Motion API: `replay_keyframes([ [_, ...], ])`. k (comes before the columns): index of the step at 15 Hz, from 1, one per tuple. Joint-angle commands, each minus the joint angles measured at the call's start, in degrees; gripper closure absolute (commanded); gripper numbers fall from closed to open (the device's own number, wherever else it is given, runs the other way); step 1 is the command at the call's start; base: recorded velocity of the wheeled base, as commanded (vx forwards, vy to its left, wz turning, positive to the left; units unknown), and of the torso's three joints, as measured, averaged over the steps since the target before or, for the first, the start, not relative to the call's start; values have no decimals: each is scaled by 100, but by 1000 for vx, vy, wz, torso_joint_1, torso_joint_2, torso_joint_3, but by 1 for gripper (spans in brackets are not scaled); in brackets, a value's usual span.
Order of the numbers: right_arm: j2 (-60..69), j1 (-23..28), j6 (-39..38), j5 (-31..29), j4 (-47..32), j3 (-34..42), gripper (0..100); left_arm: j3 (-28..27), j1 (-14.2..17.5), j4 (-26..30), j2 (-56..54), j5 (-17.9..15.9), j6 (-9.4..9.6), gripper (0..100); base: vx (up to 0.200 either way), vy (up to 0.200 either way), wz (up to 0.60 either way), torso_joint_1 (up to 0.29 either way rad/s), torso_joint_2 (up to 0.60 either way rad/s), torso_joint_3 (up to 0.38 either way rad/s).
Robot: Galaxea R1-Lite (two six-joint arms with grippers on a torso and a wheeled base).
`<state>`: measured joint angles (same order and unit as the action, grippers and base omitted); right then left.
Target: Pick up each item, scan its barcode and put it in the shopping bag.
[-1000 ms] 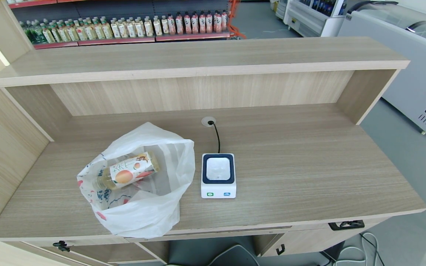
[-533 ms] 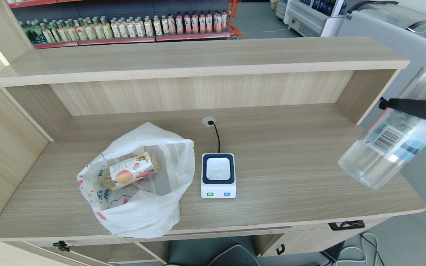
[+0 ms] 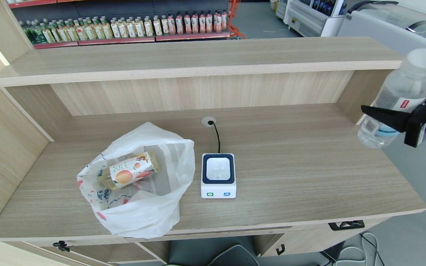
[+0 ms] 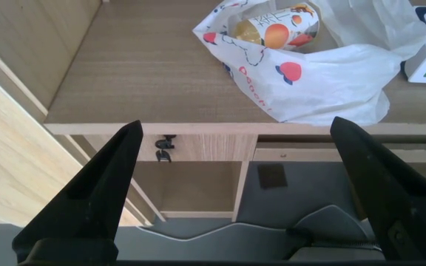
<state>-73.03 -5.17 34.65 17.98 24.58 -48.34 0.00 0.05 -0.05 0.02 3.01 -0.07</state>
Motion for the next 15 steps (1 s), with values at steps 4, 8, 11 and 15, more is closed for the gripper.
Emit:
replay_keyframes([
  [4, -361, -125, 1405, 531, 162, 378, 100, 0, 4, -4, -2, 7, -1, 0, 0, 0, 0, 0, 0, 0],
  [8, -572, -160, 2055, 593, 214, 351, 100, 0, 4, -4, -2, -2, -1, 0, 0, 0, 0, 0, 0, 0],
  [11, -800, -424, 2231, 566, 654, 316, 100, 0, 4, 5, -2, -2, 25, 0, 0, 0, 0, 0, 0, 0],
  [15, -923, -634, 2257, 549, 812, 298, 100, 0, 4, 5, -2, -2, -1, 0, 0, 0, 0, 0, 0, 0],
])
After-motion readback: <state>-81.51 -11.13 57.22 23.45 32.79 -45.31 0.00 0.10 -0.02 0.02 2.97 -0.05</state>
